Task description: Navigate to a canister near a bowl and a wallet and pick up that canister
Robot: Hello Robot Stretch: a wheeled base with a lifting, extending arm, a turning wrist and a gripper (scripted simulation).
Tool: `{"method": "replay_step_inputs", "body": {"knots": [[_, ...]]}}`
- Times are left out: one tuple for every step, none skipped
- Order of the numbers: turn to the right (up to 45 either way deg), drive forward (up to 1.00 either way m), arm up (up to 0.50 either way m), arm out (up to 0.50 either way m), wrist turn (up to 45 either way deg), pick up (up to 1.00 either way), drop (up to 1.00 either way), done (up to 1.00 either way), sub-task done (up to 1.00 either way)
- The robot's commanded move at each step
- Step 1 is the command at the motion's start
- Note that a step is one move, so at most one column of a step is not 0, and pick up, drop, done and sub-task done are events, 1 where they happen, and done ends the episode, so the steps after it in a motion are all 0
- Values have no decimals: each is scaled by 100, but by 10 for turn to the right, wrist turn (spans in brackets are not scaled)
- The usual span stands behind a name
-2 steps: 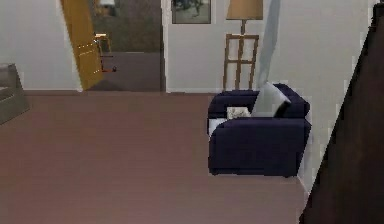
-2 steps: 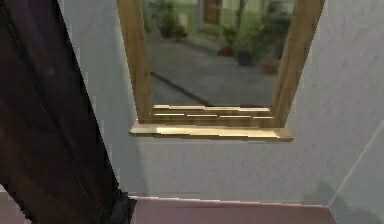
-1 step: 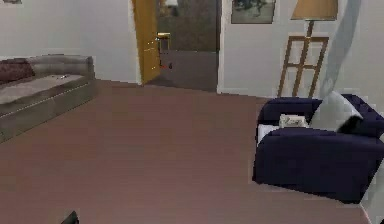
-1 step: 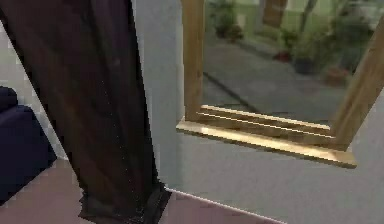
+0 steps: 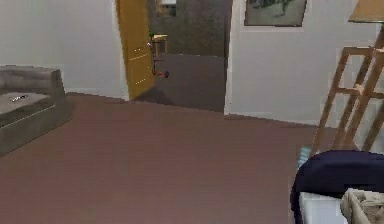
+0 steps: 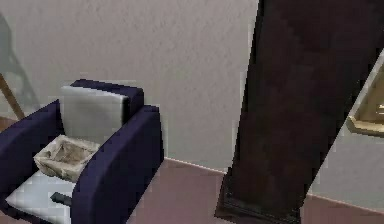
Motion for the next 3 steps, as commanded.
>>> {"method": "replay_step_inputs", "body": {"knots": [[-90, 0, 0, 0, 0, 0, 0, 0, 0], [0, 35, 0, 0, 0, 0, 0, 0, 0], [60, 0, 0, 0, 0, 0, 0, 0, 0]]}}
